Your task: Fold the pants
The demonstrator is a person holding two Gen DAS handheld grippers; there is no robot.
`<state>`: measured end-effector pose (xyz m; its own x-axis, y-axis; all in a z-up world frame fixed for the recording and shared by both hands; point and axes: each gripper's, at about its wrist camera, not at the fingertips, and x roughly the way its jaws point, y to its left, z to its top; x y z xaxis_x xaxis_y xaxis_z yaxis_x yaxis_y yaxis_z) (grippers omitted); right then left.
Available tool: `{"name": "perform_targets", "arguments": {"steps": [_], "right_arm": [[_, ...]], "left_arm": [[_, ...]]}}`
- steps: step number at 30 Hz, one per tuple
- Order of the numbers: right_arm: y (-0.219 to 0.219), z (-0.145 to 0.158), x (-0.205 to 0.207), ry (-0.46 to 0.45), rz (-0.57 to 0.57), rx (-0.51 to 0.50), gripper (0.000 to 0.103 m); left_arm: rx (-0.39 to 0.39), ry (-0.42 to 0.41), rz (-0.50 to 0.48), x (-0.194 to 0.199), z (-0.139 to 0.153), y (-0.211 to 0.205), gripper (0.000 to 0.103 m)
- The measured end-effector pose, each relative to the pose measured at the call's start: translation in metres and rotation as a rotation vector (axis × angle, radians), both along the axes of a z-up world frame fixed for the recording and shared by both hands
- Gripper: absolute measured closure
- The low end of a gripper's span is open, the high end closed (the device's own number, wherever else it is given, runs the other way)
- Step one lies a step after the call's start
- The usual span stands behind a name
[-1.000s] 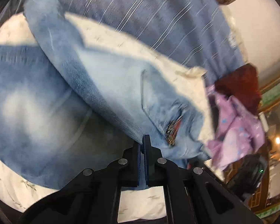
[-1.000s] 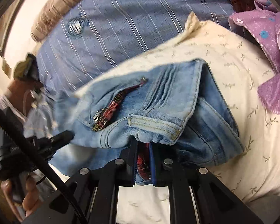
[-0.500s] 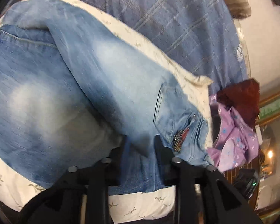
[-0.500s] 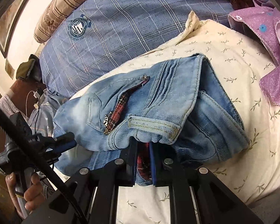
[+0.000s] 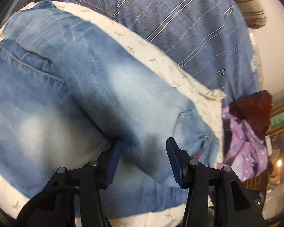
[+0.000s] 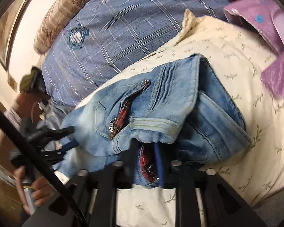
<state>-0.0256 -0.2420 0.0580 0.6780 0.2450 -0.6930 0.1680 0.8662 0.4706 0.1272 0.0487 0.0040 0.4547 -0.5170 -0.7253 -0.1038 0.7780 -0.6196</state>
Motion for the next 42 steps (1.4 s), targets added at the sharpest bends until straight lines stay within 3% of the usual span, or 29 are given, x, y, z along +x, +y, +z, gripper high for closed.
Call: {"name": "perform_targets", "arguments": {"steps": [2, 3, 6, 8, 9, 10, 11, 12, 16, 20, 22, 25, 27, 30, 33, 35, 36, 37, 38, 40, 42], "right_arm": [[-0.006, 0.002, -0.006, -0.012, -0.005, 0.046, 0.032], [-0.008, 0.005, -0.009, -0.023, -0.013, 0.050, 0.030], [-0.015, 0.012, -0.015, -0.062, -0.034, 0.065, 0.030], [-0.019, 0.006, -0.008, -0.029, -0.048, 0.073, 0.032], [-0.021, -0.001, 0.003, 0.020, -0.059, 0.059, 0.037], [-0.022, -0.004, 0.011, 0.047, -0.054, 0.055, 0.067], [-0.022, -0.007, 0.020, 0.083, -0.041, 0.049, 0.077], [-0.022, -0.002, 0.027, 0.095, -0.038, 0.017, 0.078], [-0.025, 0.034, 0.030, 0.019, -0.010, -0.082, 0.088], [-0.048, 0.046, 0.026, -0.005, -0.008, -0.069, 0.089], [-0.057, 0.039, 0.018, 0.006, -0.050, -0.074, 0.089], [-0.064, 0.017, 0.017, 0.095, -0.111, -0.062, 0.089], [-0.056, 0.032, 0.007, 0.029, -0.107, -0.099, 0.089], [-0.045, 0.047, -0.004, 0.015, -0.134, -0.190, 0.089], [-0.050, 0.019, 0.008, 0.171, -0.209, -0.229, 0.088], [-0.050, -0.004, 0.018, 0.269, -0.218, -0.244, 0.086], [-0.047, -0.002, 0.018, 0.268, -0.225, -0.283, 0.085], [-0.042, 0.002, 0.019, 0.260, -0.229, -0.323, 0.075], [-0.037, 0.006, 0.017, 0.248, -0.235, -0.377, 0.064], [-0.031, 0.013, 0.011, 0.226, -0.254, -0.415, 0.060], [-0.015, 0.041, -0.015, 0.064, -0.260, -0.428, 0.059]], "left_arm": [[-0.005, 0.020, -0.001, 0.006, -0.004, -0.002, 0.056], [-0.005, 0.025, -0.001, 0.009, -0.005, -0.003, 0.056], [0.003, 0.015, -0.009, 0.010, -0.008, -0.004, 0.056], [0.008, 0.011, -0.015, 0.012, -0.009, -0.006, 0.056], [0.015, 0.010, -0.013, 0.015, -0.010, -0.010, 0.060], [0.027, 0.009, -0.011, 0.017, -0.011, -0.011, 0.065], [0.045, 0.010, -0.008, 0.020, -0.011, -0.014, 0.081], [0.066, 0.015, -0.004, 0.023, -0.009, -0.015, 0.095], [0.006, -0.053, -0.012, 0.008, 0.021, -0.018, 0.100], [0.012, -0.132, -0.053, -0.029, 0.049, -0.028, 0.101], [0.016, -0.113, -0.089, -0.046, 0.037, -0.035, 0.101], [0.070, -0.041, -0.106, -0.054, 0.004, -0.041, 0.102], [0.014, -0.079, -0.082, -0.063, 0.011, -0.036, 0.102], [-0.025, -0.145, -0.083, -0.071, 0.026, -0.035, 0.102], [0.025, -0.034, -0.147, -0.058, -0.011, -0.049, 0.102], [0.069, -0.019, -0.175, -0.057, -0.025, -0.057, 0.101], [0.114, -0.034, -0.210, -0.058, -0.026, -0.063, 0.100], [0.137, -0.054, -0.218, -0.062, -0.027, -0.066, 0.099], [0.134, -0.054, -0.216, -0.063, -0.026, -0.065, 0.096], [0.100, -0.052, -0.241, -0.067, -0.019, -0.063, 0.092], [0.111, -0.107, -0.245, -0.077, -0.004, -0.053, 0.078]]}}
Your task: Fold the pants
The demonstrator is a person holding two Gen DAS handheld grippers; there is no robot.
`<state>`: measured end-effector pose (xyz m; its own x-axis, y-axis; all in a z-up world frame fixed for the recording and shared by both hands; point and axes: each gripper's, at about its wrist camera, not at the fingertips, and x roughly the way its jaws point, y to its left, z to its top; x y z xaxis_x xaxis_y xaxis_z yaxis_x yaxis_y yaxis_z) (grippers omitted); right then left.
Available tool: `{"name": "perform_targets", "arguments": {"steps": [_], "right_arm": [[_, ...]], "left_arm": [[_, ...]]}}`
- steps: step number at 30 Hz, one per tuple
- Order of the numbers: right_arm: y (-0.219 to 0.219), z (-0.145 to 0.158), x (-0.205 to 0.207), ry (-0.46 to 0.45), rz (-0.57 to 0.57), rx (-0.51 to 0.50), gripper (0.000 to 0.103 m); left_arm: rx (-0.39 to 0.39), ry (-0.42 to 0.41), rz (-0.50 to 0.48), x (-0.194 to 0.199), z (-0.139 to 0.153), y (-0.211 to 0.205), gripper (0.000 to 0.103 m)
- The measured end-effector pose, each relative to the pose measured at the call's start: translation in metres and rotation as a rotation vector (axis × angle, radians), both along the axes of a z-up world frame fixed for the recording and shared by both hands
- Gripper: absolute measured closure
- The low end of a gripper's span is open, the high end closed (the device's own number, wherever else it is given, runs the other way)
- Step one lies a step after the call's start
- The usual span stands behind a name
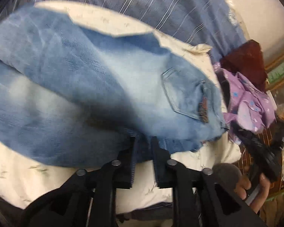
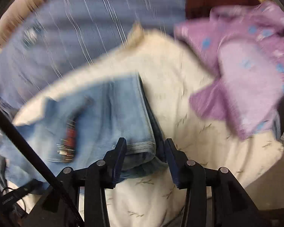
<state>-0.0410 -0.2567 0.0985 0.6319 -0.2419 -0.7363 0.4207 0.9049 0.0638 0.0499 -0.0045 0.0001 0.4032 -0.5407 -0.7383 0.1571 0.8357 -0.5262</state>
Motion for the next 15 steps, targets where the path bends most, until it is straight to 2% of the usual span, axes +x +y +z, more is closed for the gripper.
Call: {"name": "perform_targets", "arguments": {"steps": [1, 2, 3, 6, 8, 10, 11, 15], "right_arm": [[0.010, 0.009, -0.006, -0.043, 0.031, -0.014, 0.050], [0.025, 0.022, -0.011, -0.073, 0.081, -0.034, 0.033], [0.035, 0.027, -0.011, -0.077, 0.122, -0.031, 0.028], [0.069, 0.037, 0.002, -0.110, 0.340, 0.082, 0.028], [0.099, 0.036, 0.020, -0.125, 0.472, 0.148, 0.028], [0.132, 0.028, 0.044, -0.100, 0.590, 0.194, 0.028], [0.149, 0.023, 0.056, -0.084, 0.638, 0.198, 0.028], [0.233, -0.007, 0.098, 0.010, 0.805, 0.101, 0.030]], "left_arm": [[0.002, -0.043, 0.008, -0.005, 0.011, 0.008, 0.071], [0.003, -0.088, 0.024, -0.010, 0.023, 0.019, 0.058], [0.003, -0.121, 0.052, -0.011, 0.033, 0.031, 0.051], [-0.026, -0.127, 0.136, -0.007, 0.048, 0.068, 0.050], [-0.036, -0.106, 0.241, 0.006, 0.052, 0.103, 0.050], [-0.057, -0.074, 0.345, 0.023, 0.051, 0.146, 0.050], [-0.065, -0.058, 0.366, 0.028, 0.050, 0.160, 0.049], [-0.039, -0.008, 0.498, 0.057, 0.048, 0.223, 0.049]]}}
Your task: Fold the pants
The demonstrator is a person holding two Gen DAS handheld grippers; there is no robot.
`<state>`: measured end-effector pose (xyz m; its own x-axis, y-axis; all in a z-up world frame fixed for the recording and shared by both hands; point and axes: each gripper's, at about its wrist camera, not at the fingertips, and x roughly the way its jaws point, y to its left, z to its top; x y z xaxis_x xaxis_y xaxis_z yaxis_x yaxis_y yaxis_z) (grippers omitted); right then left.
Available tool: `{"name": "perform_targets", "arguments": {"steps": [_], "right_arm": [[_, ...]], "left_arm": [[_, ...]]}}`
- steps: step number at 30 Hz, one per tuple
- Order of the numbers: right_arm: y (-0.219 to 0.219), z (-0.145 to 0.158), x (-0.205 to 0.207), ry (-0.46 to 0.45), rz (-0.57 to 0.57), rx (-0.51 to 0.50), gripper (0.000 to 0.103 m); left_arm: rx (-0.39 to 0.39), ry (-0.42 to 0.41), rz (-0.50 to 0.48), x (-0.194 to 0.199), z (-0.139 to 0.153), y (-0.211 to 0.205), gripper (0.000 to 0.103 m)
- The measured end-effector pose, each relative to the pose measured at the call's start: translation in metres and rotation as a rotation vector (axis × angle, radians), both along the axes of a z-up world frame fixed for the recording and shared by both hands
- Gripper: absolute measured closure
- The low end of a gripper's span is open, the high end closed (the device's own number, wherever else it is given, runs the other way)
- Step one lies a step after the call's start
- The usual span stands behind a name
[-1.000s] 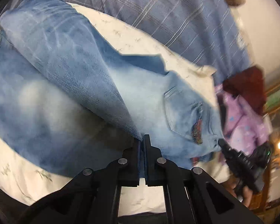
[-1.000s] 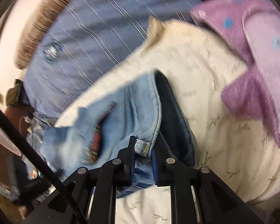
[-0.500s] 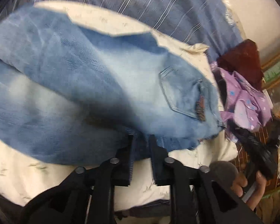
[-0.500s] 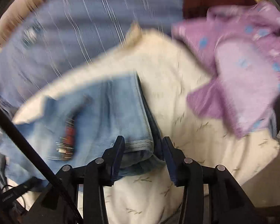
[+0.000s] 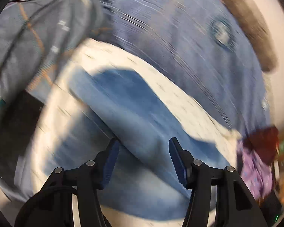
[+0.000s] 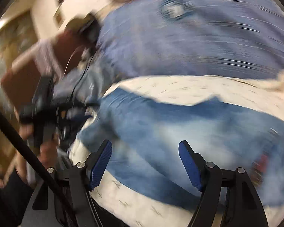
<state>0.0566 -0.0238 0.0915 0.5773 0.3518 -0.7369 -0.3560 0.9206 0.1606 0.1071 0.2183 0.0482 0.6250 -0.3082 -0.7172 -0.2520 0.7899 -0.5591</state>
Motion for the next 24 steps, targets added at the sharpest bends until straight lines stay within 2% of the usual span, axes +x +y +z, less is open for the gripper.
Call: {"name": "perform_targets", "arguments": {"steps": [3, 6, 9, 10, 11, 12, 13, 14, 15, 17, 20, 21, 24], "right_arm": [[0.061, -0.015, 0.014, -0.020, 0.109, -0.099, 0.030], [0.096, -0.039, 0.014, -0.024, 0.148, -0.196, 0.030], [0.120, -0.069, 0.023, -0.031, 0.123, -0.336, 0.033], [0.121, -0.074, 0.023, -0.037, 0.111, -0.366, 0.042], [0.121, -0.079, 0.025, -0.053, 0.088, -0.401, 0.061], [0.121, -0.082, 0.027, -0.057, 0.073, -0.416, 0.069], [0.119, -0.084, 0.032, -0.046, 0.073, -0.406, 0.090], [0.117, -0.083, 0.038, -0.026, 0.075, -0.384, 0.099], [0.111, -0.080, 0.045, 0.007, 0.073, -0.343, 0.100], [0.104, -0.069, 0.059, 0.028, 0.056, -0.291, 0.101], [0.086, -0.027, 0.076, -0.011, -0.008, -0.191, 0.101], [0.076, -0.004, 0.076, -0.043, -0.040, -0.152, 0.101], [0.055, 0.035, 0.056, -0.083, -0.041, -0.072, 0.101]], "left_arm": [[-0.033, 0.041, 0.132, 0.017, -0.004, 0.037, 0.045], [-0.049, 0.086, 0.089, 0.035, -0.012, 0.051, 0.045], [-0.112, 0.129, 0.067, 0.052, -0.030, 0.054, 0.048], [-0.145, 0.141, 0.083, 0.058, -0.034, 0.057, 0.049], [-0.148, 0.135, 0.096, 0.066, -0.036, 0.060, 0.054], [-0.137, 0.135, 0.096, 0.076, -0.037, 0.063, 0.067], [-0.126, 0.131, 0.087, 0.082, -0.035, 0.063, 0.077], [-0.128, 0.119, 0.081, 0.087, -0.033, 0.062, 0.091], [-0.143, 0.108, 0.079, 0.091, -0.029, 0.061, 0.095], [-0.168, 0.060, 0.068, 0.095, -0.013, 0.059, 0.097], [-0.221, -0.051, 0.032, 0.098, 0.031, 0.052, 0.097], [-0.236, -0.082, 0.015, 0.092, 0.043, 0.049, 0.097], [-0.231, -0.179, -0.002, 0.052, 0.073, 0.040, 0.097]]}}
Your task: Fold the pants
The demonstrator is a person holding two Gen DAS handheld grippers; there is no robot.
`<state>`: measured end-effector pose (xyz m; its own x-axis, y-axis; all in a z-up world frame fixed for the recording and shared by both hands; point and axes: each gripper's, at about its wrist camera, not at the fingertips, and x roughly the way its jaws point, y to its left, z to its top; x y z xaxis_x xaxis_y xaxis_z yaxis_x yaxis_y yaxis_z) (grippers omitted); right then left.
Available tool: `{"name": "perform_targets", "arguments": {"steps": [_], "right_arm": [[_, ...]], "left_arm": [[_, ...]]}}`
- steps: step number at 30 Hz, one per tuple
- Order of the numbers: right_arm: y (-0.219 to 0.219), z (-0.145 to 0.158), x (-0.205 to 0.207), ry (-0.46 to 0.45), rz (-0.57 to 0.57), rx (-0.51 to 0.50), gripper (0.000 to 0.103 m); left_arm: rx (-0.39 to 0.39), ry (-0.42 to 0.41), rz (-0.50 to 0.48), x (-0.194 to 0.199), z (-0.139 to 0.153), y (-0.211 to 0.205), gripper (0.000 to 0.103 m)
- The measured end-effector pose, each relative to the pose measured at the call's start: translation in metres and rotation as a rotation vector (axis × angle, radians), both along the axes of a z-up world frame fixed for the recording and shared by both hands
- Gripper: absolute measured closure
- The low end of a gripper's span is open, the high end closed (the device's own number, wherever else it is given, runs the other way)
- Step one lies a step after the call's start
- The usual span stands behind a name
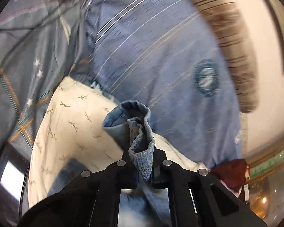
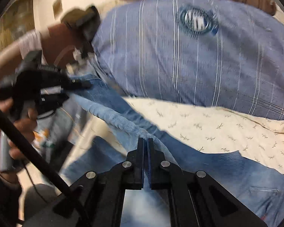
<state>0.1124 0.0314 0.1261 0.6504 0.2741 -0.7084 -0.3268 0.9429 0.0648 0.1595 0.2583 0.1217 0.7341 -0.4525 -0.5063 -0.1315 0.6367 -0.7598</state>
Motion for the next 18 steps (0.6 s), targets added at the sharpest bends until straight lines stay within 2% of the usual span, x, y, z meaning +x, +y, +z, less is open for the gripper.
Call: {"name": "perform_targets", "arguments": {"steps": [2, 3, 7, 8, 9, 10, 11, 12, 14, 16, 18], "right_arm": [[-0.007, 0.003, -0.024, 0.006, 0.032, 0.014, 0.101], [-0.008, 0.000, -0.034, 0.016, 0.052, 0.008, 0.101], [0.008, -0.058, -0.064, 0.158, 0.108, -0.025, 0.101], [0.016, -0.079, -0.068, 0.185, 0.120, -0.052, 0.101], [0.022, -0.091, -0.069, 0.188, 0.122, -0.088, 0.101], [0.027, -0.103, -0.069, 0.195, 0.117, -0.125, 0.101], [0.028, -0.111, -0.066, 0.215, 0.112, -0.132, 0.101], [0.026, -0.113, -0.064, 0.234, 0.110, -0.099, 0.102], [0.019, -0.100, -0.062, 0.229, 0.084, -0.047, 0.103], [0.014, -0.092, -0.063, 0.232, 0.070, 0.003, 0.103], [0.014, -0.105, -0.058, 0.286, 0.072, -0.004, 0.103]], "left_arm": [[0.006, -0.002, 0.001, -0.035, -0.006, 0.002, 0.097], [0.019, 0.029, 0.017, -0.055, -0.020, 0.004, 0.097], [0.125, 0.254, 0.119, -0.092, -0.102, 0.017, 0.097], [0.111, 0.281, 0.129, -0.095, -0.113, 0.021, 0.097], [0.047, 0.309, 0.135, -0.097, -0.121, 0.026, 0.097], [0.023, 0.277, 0.141, -0.098, -0.116, 0.028, 0.097], [0.093, 0.250, 0.152, -0.098, -0.106, 0.026, 0.097], [0.191, 0.243, 0.169, -0.095, -0.099, 0.021, 0.097], [0.296, 0.241, 0.192, -0.098, -0.093, 0.012, 0.096], [0.393, 0.305, 0.221, -0.097, -0.098, 0.002, 0.095], [0.507, 0.387, 0.221, -0.084, -0.106, -0.012, 0.086]]}}
